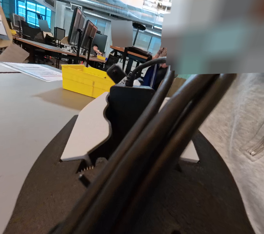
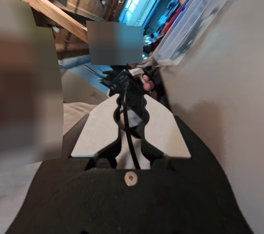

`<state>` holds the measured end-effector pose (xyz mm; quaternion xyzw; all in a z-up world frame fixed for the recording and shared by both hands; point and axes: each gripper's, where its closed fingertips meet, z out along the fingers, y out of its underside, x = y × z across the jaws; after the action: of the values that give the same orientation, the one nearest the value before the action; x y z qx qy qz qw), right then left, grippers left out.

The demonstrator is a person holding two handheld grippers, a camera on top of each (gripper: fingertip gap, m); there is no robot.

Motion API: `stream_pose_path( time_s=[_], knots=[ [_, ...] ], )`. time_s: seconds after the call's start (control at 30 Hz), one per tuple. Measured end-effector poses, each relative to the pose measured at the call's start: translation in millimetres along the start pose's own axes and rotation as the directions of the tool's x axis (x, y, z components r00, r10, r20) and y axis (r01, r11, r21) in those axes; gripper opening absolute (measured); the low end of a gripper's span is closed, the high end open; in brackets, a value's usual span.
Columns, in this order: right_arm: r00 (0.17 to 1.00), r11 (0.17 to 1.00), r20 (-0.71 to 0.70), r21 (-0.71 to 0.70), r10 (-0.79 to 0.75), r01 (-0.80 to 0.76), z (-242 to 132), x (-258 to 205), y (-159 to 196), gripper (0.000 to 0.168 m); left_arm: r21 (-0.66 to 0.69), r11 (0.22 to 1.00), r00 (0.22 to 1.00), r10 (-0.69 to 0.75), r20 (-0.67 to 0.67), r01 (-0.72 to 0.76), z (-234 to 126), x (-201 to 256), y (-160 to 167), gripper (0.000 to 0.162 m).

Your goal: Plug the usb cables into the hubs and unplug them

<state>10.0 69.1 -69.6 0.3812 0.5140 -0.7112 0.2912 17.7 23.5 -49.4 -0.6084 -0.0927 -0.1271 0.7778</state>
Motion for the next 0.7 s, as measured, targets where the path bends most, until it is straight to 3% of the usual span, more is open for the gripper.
stream_pose_path(
  time_s=[0.1,0.23,0.3,0.43,0.7],
  knots=[
    [0.927,0.937,-0.145,0.007,-0.344,0.349,-9,0,-11,0.027,0.018,0.997,0.997,-0.074,-0.011,0.074,-4,-6,3,0.058],
    [0.781,0.807,-0.223,-0.057,-0.584,0.587,-11,-2,-12,0.029,-0.004,0.995,0.995,-0.101,-0.025,0.101,-5,-9,13,0.057],
    [0.724,0.760,-0.243,-0.111,-0.646,0.641,-7,4,-5,0.033,-0.009,0.993,0.992,-0.119,-0.038,0.119,-4,-8,16,0.057],
    [0.699,0.732,-0.222,-0.160,-0.680,0.662,5,11,11,0.033,-0.015,0.990,0.989,-0.140,-0.054,0.140,-4,-6,18,0.057],
    [0.587,0.628,-0.227,-0.224,-0.777,0.745,5,11,19,0.021,-0.022,0.984,0.980,-0.178,-0.083,0.177,2,-7,21,0.058]
  ],
)
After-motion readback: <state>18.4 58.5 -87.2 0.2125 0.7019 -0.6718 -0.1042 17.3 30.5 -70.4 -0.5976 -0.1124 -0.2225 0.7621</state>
